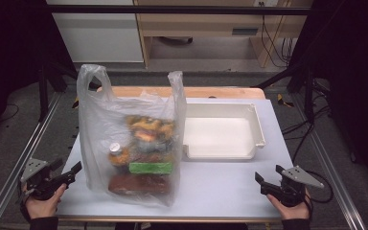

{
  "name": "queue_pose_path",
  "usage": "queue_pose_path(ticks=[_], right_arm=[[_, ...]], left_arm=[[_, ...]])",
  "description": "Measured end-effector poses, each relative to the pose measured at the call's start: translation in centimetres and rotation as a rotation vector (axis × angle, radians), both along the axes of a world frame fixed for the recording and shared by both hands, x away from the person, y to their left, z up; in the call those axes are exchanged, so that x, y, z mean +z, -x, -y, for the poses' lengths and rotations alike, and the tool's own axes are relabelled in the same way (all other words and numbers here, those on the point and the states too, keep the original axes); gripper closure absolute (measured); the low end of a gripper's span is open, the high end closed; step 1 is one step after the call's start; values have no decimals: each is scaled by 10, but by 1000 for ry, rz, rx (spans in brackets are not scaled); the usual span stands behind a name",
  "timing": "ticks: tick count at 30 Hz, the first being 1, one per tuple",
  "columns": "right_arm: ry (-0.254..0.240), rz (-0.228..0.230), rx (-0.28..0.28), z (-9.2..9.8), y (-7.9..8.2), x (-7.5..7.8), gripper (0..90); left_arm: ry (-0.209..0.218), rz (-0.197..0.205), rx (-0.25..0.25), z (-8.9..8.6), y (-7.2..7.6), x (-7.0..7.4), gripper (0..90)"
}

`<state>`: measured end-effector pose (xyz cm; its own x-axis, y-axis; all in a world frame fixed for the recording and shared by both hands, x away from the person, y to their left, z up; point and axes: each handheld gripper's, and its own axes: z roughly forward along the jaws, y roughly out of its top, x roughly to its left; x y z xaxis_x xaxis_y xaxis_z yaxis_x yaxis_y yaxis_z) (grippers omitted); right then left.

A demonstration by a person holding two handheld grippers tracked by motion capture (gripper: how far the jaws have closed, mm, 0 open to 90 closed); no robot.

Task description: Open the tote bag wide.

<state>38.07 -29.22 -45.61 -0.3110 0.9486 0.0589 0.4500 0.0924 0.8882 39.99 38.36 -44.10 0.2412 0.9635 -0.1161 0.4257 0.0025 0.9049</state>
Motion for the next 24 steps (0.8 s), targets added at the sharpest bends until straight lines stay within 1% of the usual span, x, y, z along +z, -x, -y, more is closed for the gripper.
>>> queue_pose_path(ticks=[6, 9, 13, 16, 18, 23, 24], right_arm=[[-25, 21, 24, -9, 2, 9, 230], [-28, 38, 41, -15, 2, 16, 262], [-36, 45, 66, -25, 0, 24, 289], [-77, 50, 98, -33, -1, 30, 306], [-89, 51, 115, -39, -2, 33, 314], [-79, 59, 150, -56, -7, 42, 331], [-80, 63, 157, -58, -8, 44, 335]], left_arm=[[14, 26, -17, 1, 2, 11, 240], [25, 40, -30, 2, 4, 19, 245], [38, 65, -47, 6, 7, 31, 257], [38, 83, -65, 11, 9, 41, 263], [40, 99, -80, 15, 11, 47, 268], [61, 129, -102, 21, 18, 60, 287], [66, 130, -104, 22, 19, 62, 295]])
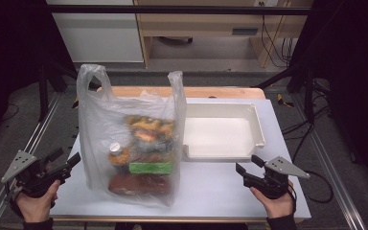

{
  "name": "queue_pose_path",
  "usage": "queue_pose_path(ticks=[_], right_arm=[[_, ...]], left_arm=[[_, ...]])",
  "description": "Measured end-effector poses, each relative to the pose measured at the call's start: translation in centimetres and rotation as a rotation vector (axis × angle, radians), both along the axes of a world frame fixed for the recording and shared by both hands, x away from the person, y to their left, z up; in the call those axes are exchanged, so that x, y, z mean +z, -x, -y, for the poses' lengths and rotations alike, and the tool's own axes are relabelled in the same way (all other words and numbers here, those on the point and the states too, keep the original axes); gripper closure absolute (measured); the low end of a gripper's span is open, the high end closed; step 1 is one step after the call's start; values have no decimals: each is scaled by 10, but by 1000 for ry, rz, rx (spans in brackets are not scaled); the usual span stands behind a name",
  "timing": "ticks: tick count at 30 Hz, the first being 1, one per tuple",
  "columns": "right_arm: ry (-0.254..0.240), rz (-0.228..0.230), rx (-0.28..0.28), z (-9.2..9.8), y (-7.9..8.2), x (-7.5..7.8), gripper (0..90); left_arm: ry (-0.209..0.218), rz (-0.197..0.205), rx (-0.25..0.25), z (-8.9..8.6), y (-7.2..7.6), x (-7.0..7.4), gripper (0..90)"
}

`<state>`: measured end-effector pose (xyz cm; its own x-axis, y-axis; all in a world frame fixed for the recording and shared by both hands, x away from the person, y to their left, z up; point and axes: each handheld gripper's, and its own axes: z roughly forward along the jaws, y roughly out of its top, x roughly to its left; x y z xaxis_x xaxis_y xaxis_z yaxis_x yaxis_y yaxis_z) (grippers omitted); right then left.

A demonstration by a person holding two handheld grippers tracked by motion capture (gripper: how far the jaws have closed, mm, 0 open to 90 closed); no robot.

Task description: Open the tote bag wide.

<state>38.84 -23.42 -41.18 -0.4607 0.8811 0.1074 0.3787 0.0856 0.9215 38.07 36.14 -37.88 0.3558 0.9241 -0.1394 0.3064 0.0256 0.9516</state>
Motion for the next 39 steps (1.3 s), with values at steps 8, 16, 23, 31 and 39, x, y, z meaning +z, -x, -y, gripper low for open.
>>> queue_pose_path(ticks=[8, 16, 23, 31, 39], right_arm=[[-19, 5, 55, -22, -9, 13, 367], [-37, 34, 155, -68, -26, 34, 400], [-31, 57, 223, -104, -34, 52, 426], [-58, 54, 242, -125, -42, 63, 466], [-68, 26, 275, -146, -52, 64, 468]], left_arm=[[-5, 34, -29, 9, 2, 17, 306], [-2, 71, -56, 22, -2, 30, 321], [10, 115, -85, 27, 2, 41, 345], [-34, 99, -101, 40, -8, 47, 422], [-44, 26, -70, 42, -21, 43, 650]])
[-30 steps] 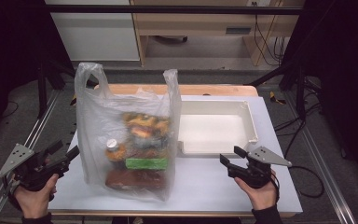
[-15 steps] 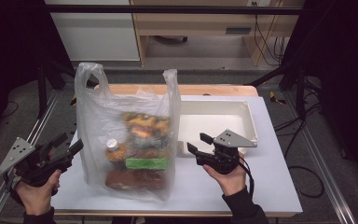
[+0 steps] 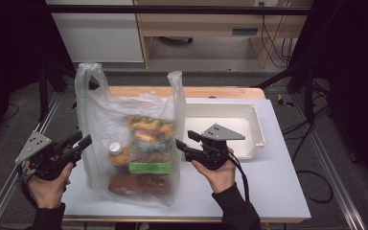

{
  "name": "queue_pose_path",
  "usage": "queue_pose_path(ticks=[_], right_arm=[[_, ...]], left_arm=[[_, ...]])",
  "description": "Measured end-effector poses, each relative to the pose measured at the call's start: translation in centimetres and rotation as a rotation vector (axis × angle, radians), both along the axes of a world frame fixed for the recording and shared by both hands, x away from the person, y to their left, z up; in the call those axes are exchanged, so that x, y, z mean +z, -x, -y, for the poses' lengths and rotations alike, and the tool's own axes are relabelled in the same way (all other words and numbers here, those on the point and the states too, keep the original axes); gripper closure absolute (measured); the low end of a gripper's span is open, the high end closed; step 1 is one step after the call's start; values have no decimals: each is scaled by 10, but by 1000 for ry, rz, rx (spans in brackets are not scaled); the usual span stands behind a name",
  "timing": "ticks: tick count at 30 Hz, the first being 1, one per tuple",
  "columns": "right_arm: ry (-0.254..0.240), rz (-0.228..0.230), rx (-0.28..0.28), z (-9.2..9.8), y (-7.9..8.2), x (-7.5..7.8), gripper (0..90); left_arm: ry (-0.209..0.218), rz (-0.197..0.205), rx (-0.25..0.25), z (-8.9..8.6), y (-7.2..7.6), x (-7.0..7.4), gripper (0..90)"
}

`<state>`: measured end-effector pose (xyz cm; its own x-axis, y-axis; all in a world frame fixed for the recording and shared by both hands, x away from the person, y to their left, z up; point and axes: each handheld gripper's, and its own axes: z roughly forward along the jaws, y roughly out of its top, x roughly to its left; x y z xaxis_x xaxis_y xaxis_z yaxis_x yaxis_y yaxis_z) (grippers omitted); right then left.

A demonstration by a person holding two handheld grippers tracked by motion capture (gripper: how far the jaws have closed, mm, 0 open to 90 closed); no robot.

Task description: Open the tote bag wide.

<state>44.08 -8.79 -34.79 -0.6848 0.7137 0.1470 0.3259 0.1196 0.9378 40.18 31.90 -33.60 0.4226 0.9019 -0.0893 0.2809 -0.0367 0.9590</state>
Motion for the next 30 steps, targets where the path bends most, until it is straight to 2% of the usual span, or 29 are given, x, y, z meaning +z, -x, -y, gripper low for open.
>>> queue_pose_path(ticks=[5, 9, 12, 20, 25, 30], right_arm=[[2, 3, 4, -9, -5, -2, 433], [-16, -4, 5, -13, -8, -1, 433], [-18, -9, 15, -16, -10, 0, 528], [1, -29, 79, -16, -4, 2, 879], [27, -38, 132, -9, 9, 2, 900], [19, -55, 176, 3, 28, -9, 900]], left_arm=[[-1, -22, -22, -2, 3, -1, 793], [2, -24, -36, -3, 6, -2, 875], [14, -26, -54, -5, 9, -5, 896], [48, -40, -84, -12, 16, -13, 900], [40, -52, -110, -14, 27, -22, 900], [23, -73, -133, -14, 39, -35, 900]])
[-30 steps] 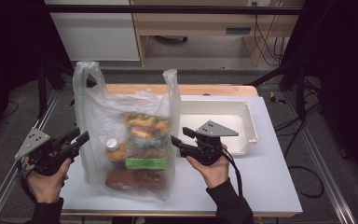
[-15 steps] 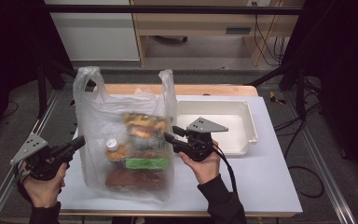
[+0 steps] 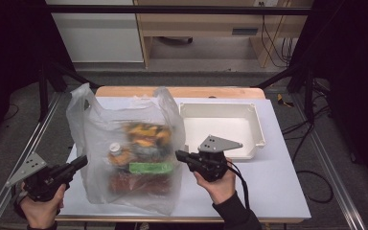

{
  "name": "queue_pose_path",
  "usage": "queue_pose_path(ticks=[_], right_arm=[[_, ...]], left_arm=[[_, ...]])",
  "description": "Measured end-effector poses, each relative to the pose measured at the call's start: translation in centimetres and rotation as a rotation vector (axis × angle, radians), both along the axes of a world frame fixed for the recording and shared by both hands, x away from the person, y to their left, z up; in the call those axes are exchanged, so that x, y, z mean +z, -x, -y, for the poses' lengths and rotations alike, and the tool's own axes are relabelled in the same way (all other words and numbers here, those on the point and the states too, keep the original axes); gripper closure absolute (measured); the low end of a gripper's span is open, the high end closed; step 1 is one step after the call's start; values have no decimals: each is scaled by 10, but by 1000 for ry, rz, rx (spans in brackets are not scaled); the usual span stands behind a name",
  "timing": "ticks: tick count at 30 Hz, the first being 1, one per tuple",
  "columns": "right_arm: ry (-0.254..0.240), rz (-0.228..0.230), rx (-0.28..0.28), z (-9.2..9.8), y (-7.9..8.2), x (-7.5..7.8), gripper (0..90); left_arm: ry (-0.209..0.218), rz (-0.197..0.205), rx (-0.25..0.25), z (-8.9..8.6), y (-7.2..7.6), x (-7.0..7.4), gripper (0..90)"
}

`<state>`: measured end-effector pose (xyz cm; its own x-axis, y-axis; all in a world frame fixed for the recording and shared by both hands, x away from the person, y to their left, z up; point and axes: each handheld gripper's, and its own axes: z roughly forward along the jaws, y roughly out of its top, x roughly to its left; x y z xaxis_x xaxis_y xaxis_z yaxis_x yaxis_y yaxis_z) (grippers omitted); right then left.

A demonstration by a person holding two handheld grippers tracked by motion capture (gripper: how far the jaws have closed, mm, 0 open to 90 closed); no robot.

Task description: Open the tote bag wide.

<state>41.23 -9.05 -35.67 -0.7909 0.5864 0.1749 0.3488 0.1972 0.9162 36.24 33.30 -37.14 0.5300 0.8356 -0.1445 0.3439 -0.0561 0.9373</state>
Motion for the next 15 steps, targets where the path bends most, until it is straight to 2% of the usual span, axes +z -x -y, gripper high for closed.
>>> queue_pose_path(ticks=[4, 8, 15], right_arm=[[10, -18, 19, 7, 15, -13, 900], [15, -40, 38, 10, 25, -27, 900], [36, -89, 49, 9, 30, -53, 900]], left_arm=[[-13, -27, -20, 2, 7, -13, 900], [-51, -67, -30, 6, 13, -31, 900], [-75, -154, -28, 5, 12, -61, 900]])
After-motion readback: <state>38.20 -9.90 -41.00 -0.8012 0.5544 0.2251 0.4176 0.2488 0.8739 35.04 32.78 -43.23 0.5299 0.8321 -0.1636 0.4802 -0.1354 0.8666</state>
